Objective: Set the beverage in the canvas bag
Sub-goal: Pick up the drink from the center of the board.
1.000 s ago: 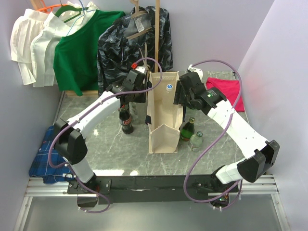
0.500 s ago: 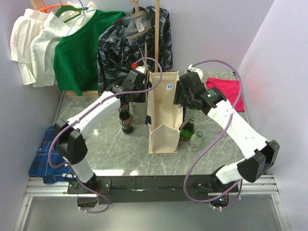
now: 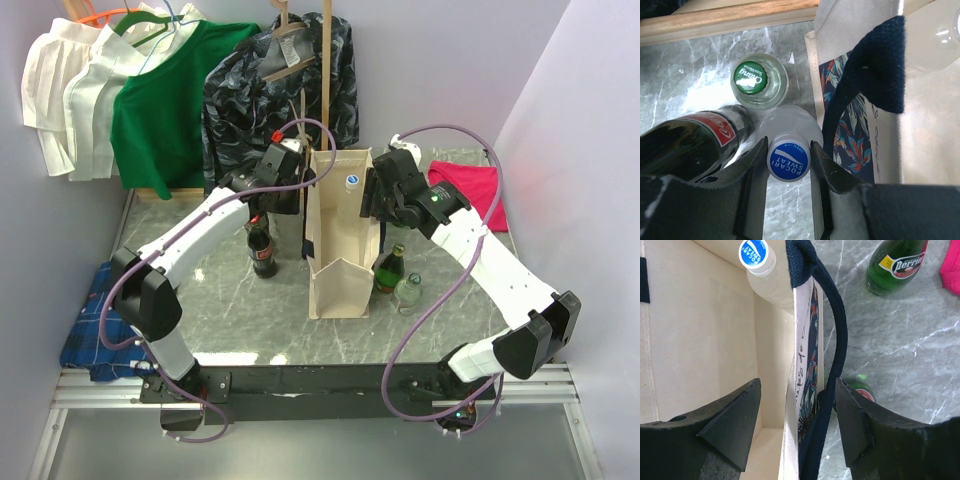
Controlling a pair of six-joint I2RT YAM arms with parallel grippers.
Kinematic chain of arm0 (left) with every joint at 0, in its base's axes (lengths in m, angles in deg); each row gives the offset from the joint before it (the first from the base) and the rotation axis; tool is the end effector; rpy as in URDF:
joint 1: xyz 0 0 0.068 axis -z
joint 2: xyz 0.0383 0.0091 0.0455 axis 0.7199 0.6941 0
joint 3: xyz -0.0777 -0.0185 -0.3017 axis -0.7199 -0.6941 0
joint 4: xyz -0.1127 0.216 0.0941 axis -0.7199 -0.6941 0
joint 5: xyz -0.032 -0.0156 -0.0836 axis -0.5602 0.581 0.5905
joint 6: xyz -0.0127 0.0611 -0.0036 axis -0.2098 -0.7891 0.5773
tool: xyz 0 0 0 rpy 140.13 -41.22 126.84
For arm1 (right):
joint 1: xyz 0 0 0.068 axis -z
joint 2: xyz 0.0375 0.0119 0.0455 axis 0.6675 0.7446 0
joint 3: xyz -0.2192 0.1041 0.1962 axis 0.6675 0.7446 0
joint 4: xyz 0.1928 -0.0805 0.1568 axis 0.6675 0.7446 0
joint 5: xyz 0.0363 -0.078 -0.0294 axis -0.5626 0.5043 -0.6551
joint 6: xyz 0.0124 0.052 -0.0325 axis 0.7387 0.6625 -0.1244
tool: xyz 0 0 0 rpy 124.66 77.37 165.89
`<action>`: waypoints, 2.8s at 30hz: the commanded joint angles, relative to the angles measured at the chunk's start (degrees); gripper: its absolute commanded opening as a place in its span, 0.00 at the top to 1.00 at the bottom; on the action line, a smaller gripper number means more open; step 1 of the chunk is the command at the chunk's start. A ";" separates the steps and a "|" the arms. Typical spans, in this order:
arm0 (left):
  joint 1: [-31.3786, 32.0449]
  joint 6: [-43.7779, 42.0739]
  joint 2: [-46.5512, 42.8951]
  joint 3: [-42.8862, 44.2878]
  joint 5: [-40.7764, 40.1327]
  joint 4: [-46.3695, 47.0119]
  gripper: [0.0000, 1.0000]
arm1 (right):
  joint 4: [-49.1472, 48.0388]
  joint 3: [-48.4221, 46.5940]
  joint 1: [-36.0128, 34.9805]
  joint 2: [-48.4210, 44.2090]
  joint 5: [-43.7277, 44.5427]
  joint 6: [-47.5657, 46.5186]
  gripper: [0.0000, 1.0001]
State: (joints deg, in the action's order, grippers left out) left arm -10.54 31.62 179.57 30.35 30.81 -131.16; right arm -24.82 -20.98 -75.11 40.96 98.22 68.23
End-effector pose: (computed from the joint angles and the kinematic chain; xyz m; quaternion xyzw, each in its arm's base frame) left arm 0.3240 -0.2174 0.3669 0.0481 0.9224 -0.0878 0.3731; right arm 0.2567 0.1509 0.4108 0.0340 0.9117 0.0807 0.4015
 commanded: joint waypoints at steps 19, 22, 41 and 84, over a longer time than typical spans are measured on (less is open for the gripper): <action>0.00 -1.99 -5.12 14.38 -2.65 -2.03 0.99 | 4.22 0.04 -1.04 1.25 2.87 -1.26 0.85; 0.00 -2.43 -5.30 15.53 -3.35 -2.82 0.99 | 5.28 -1.19 -1.13 1.52 4.01 -1.35 0.94; 0.00 -5.24 -6.97 23.08 -6.43 -5.46 0.99 | 5.81 -2.42 -1.04 2.31 5.51 -1.26 1.00; 0.09 -10.08 -11.71 30.56 3.32 5.52 0.99 | 1.68 1.88 -1.13 1.69 3.93 -0.03 1.00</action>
State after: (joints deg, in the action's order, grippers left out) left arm -10.58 22.60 172.84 58.68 32.21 -139.48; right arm -21.33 -20.21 -75.87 42.99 102.00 67.36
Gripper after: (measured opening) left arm 0.371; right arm 0.012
